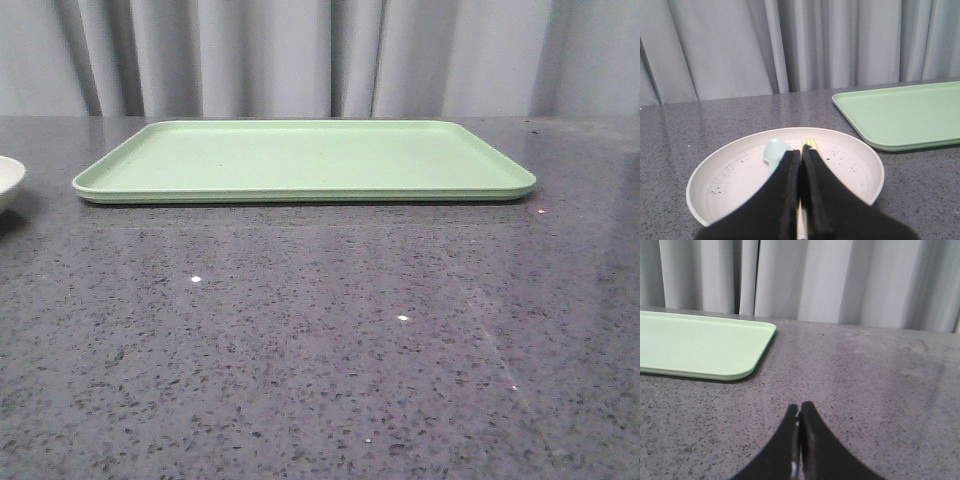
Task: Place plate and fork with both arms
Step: 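Move the left gripper over the white plate holding spoon and fork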
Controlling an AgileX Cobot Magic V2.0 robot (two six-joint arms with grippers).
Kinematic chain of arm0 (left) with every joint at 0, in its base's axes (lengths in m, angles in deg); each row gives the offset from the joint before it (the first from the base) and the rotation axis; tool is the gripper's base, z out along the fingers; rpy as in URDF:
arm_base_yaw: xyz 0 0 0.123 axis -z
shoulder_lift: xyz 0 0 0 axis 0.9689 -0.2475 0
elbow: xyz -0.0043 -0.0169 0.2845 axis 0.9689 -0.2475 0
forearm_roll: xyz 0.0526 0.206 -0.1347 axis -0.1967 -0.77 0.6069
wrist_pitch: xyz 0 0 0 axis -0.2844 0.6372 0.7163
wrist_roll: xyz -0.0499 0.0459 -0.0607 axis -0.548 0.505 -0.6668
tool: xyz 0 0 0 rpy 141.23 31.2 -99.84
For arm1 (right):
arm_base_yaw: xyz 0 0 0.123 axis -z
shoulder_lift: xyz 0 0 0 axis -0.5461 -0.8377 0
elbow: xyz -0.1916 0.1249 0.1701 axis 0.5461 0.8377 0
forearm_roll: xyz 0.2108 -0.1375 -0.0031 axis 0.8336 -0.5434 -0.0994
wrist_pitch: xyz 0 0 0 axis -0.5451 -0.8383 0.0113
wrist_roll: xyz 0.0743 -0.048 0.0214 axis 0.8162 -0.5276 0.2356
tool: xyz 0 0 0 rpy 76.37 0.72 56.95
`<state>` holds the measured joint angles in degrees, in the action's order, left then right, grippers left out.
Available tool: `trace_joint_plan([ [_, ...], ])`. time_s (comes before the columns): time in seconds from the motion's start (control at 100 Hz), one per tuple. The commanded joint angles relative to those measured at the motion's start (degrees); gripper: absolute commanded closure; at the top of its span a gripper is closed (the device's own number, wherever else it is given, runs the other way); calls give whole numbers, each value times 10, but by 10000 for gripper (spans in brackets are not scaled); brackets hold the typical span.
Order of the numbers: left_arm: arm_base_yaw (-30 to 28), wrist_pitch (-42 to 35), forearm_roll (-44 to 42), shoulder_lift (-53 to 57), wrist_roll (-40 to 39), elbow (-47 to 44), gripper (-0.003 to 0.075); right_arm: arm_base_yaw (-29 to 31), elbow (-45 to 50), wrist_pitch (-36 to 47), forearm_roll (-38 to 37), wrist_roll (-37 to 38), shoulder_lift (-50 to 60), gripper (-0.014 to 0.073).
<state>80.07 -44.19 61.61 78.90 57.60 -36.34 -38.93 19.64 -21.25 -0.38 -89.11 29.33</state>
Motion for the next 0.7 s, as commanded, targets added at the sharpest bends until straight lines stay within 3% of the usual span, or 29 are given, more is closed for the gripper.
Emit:
trace_joint_plan([
  [0.0, 4, -44, 1, 18, -3, -7, 741, 3, -3, 50, 0, -3, 15, 662],
  [0.57, 4, -54, 1, 18, -3, -7, 741, 3, -3, 51, 0, -3, 15, 662],
  [0.69, 4, -90, 5, 18, -3, -4, 741, 3, -3, 102, 0, -3, 15, 662],
])
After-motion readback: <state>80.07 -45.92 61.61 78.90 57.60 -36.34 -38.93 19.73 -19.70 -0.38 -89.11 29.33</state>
